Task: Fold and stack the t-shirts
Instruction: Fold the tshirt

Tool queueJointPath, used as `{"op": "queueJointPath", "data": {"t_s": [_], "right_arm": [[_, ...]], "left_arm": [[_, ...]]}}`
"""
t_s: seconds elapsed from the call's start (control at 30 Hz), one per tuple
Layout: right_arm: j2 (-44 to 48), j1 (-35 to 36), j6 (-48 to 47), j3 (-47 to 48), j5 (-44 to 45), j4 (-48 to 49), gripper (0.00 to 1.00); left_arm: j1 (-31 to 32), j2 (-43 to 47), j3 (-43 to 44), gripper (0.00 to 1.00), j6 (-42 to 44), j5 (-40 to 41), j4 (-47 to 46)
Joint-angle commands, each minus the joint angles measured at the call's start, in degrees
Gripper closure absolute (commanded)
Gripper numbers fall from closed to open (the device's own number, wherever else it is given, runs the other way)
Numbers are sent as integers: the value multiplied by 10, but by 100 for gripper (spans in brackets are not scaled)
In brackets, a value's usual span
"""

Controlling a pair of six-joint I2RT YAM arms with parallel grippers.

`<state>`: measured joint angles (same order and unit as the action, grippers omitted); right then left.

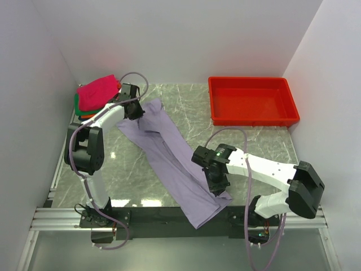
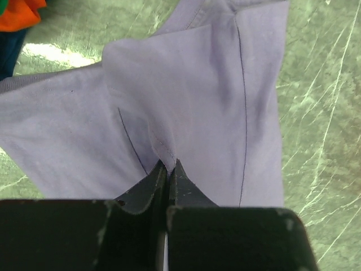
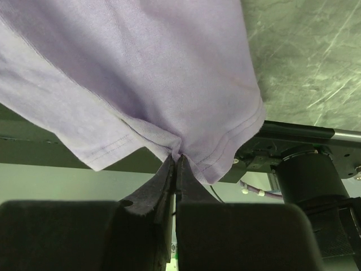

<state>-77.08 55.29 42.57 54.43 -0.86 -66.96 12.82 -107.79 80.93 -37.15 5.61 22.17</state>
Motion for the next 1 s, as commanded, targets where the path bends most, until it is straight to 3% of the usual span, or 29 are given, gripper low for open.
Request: {"op": "queueJointPath", "data": {"t_s": [0.0, 0.53, 0.6, 0.63, 0.7, 0.73, 0.83, 0.97], "right_arm": [[-19, 11, 8, 8, 18, -1, 100], [-89, 91, 22, 4, 37, -14, 100], [-98, 102, 23, 3, 35, -15, 99], [-102, 104, 23, 1, 32, -15, 85], [-98, 107, 31, 1, 27, -15, 66], [-85, 108, 32, 3, 25, -15, 62], [-50, 107, 36, 24, 24, -21, 51], [-25, 104, 33, 72, 46, -48, 41]], "left_arm": [[-3, 21, 3, 100, 18, -9, -5], [-3, 5, -12, 97, 30, 17, 21], [-3, 7, -21, 87, 28, 20, 19], [-3, 10, -24, 74, 28, 16, 16], [-3, 17, -31, 59, 28, 13, 9], [-3, 22, -31, 49, 30, 8, 7], [-3, 36, -22, 33, 27, 9, 10], [-3, 62, -5, 21, 14, 9, 9]]}}
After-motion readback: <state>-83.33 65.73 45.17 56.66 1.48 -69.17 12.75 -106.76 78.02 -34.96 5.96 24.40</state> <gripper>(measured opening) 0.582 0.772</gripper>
